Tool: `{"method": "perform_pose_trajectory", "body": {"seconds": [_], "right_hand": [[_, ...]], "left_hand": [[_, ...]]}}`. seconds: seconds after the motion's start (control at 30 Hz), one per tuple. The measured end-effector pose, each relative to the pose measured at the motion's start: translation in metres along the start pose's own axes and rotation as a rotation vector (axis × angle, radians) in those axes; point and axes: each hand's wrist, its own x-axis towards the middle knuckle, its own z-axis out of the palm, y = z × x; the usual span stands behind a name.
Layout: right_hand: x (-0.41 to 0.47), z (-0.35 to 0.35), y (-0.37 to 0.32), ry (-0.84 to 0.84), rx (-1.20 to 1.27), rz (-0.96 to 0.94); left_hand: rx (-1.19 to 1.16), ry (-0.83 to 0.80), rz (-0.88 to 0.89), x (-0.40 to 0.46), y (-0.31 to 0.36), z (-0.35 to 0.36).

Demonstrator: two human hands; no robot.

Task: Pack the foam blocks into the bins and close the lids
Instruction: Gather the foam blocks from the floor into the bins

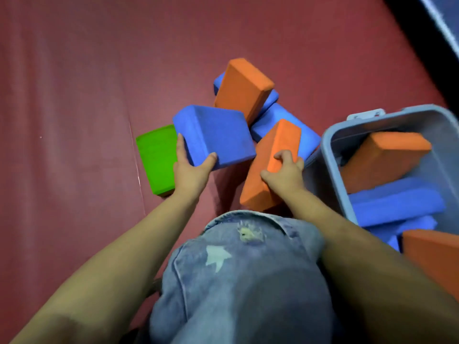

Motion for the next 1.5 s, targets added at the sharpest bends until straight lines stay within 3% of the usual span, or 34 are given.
{"method": "perform_pose_trajectory", "body": {"seconds": [0.3, 0.53, 0.8, 0.87, 0.97, 1.03, 1.13, 1.27, 1.5], "right_hand": [[-0.101, -0.156, -0.004, 0.33, 0.04, -0.149], [-0.17, -0.229, 0.055, 0.515, -0.039, -0.115], [-0.179, -0.257, 0.12, 0.653, 0.032, 0.013], [-0.17, -0.255, 0.13, 0.586, 0.011, 0.036], [-0.157, -0.249, 0.137, 0.242, -0.158, 0.129], [-0.153, -0.244, 0.138, 0.125, -0.141, 0.121], [-0.15, -0.238, 0.136, 0.127, -0.087, 0.085], [-0.149, -0.227, 0.115, 0.167, -0.102, 0.011], [-0.127, -0.164, 0.026, -0.023, -0.041, -0.144]], "left_hand": [[0.019, -0.117, 0.319, -0.094, 0.123, 0.019], [0.168, -0.38, 0.538, -0.176, 0.169, 0.074], [0.271, -0.486, 0.526, -0.232, 0.177, 0.15], [0.324, -0.537, 0.507, -0.231, 0.172, 0.165], [0.603, -0.72, 0.447, -0.22, 0.158, 0.178], [0.696, -0.831, 0.398, -0.213, 0.153, 0.175], [0.679, -0.893, 0.342, -0.209, 0.15, 0.159], [0.683, -0.861, 0.324, -0.195, 0.157, 0.13], [0.561, -0.745, 0.196, -0.123, 0.162, 0.068]]}}
